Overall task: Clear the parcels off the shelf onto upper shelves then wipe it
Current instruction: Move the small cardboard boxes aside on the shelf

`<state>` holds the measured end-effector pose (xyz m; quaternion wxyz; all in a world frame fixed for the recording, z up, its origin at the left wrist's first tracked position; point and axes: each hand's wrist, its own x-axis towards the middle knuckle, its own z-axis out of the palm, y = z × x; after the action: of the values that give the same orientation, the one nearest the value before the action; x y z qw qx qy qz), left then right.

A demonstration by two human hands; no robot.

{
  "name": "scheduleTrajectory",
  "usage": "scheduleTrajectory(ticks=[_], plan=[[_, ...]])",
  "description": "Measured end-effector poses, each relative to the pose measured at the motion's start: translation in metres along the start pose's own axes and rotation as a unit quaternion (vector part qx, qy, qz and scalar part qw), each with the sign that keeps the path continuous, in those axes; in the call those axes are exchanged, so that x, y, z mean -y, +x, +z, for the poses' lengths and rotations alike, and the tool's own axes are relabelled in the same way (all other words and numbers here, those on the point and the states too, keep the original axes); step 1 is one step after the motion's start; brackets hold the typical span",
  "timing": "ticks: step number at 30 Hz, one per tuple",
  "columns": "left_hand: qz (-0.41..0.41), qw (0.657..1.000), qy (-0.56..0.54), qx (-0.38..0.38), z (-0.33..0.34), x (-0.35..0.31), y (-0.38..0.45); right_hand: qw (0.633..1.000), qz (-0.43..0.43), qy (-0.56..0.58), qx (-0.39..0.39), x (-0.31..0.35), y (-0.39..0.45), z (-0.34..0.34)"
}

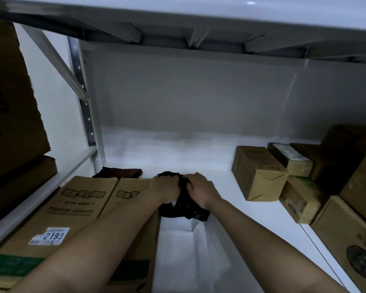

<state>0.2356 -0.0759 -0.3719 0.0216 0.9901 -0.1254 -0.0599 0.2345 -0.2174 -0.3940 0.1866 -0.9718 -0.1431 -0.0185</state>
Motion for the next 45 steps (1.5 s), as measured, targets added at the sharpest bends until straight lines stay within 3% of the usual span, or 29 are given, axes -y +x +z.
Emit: scheduleTrajectory(ticks=[5, 9, 24, 28, 31, 35, 38, 45], plan=[[-0.031, 0.992, -0.059, -0.109, -0.027, -0.013, -0.001, 0.997, 0.012, -0.027, -0.07, 0.003, 0.002, -0.028], [-0.01, 0.986, -0.091, -0.142, -0.041, -0.033, 0.003, 0.993, 0.038, -0.037, -0.101, -0.008, -0.002, -0.052], [0.028, 0.988, -0.137, -0.065, -0.062, -0.163, 0.039, 0.973, 0.15, -0.093, -0.146, -0.112, -0.036, -0.131], [0.019, 0.98, -0.197, -0.03, -0.057, -0.195, 0.051, 0.962, 0.193, -0.092, -0.167, -0.138, -0.045, -0.139], [0.016, 0.959, -0.282, 0.001, -0.051, -0.219, 0.066, 0.942, 0.25, -0.068, -0.216, -0.159, -0.05, -0.143], [-0.015, 0.924, -0.383, -0.01, -0.028, -0.235, 0.099, 0.917, 0.293, 0.111, -0.248, -0.181, -0.053, -0.144], [-0.029, 0.891, -0.453, -0.008, -0.036, -0.245, 0.073, 0.898, 0.308, 0.172, -0.263, -0.188, -0.057, -0.138], [-0.095, 0.801, -0.59, 0.037, -0.032, -0.249, 0.064, 0.895, 0.365, 0.203, -0.157, -0.197, -0.051, -0.131]])
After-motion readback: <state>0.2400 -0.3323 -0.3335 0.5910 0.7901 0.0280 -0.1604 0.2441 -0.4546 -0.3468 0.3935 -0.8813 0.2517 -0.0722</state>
